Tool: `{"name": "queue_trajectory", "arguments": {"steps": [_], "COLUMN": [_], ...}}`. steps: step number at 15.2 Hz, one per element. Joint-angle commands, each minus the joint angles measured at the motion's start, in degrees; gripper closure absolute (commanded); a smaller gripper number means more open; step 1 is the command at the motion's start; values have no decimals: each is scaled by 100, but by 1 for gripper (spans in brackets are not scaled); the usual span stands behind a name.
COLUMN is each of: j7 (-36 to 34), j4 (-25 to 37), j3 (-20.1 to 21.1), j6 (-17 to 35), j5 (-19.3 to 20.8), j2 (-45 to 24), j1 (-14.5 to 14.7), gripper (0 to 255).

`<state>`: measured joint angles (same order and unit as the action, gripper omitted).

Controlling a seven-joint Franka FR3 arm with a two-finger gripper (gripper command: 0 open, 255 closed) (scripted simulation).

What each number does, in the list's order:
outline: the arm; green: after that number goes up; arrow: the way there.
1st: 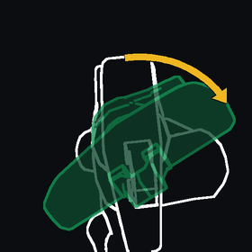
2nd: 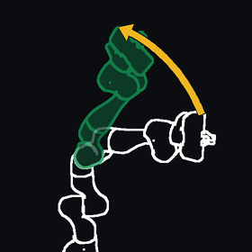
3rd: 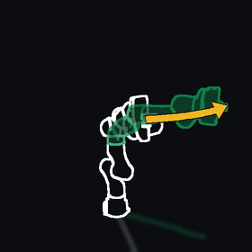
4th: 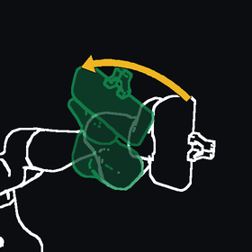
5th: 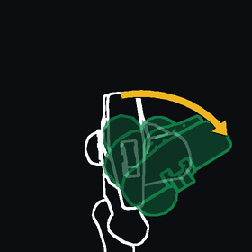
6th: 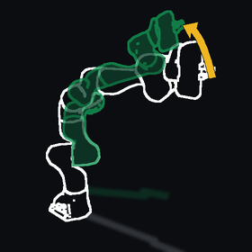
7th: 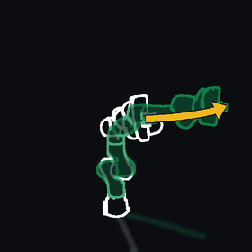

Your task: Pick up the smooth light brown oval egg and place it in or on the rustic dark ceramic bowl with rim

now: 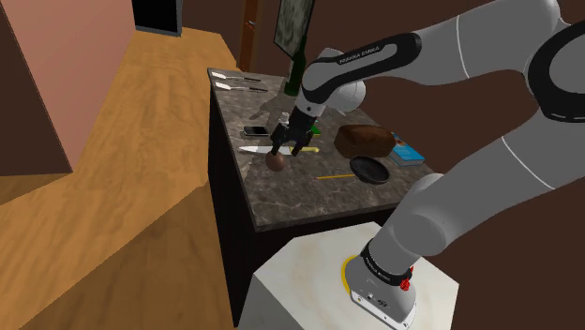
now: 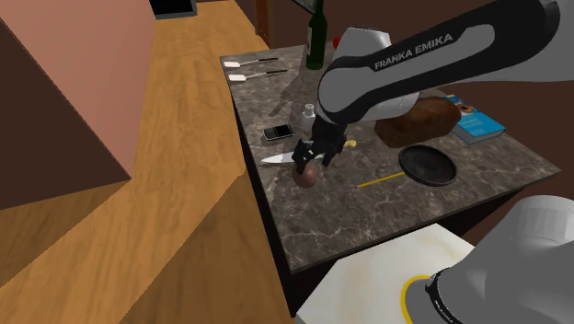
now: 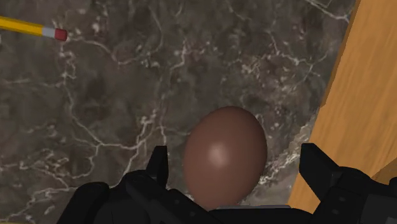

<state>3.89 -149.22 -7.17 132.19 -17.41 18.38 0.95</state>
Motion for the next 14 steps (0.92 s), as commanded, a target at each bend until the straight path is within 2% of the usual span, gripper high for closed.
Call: {"name": "queue_trajectory", "arguments": {"steps": [1, 6, 14], "j7": [56, 211, 211], "j4": [-58, -187, -187], "j3": [-1, 23, 24], "j6": [234, 718, 718], "j5": [-109, -359, -359], "j2": [-172, -534, -534], "j1": [47, 177, 176], "gripper": [0, 0, 0]}}
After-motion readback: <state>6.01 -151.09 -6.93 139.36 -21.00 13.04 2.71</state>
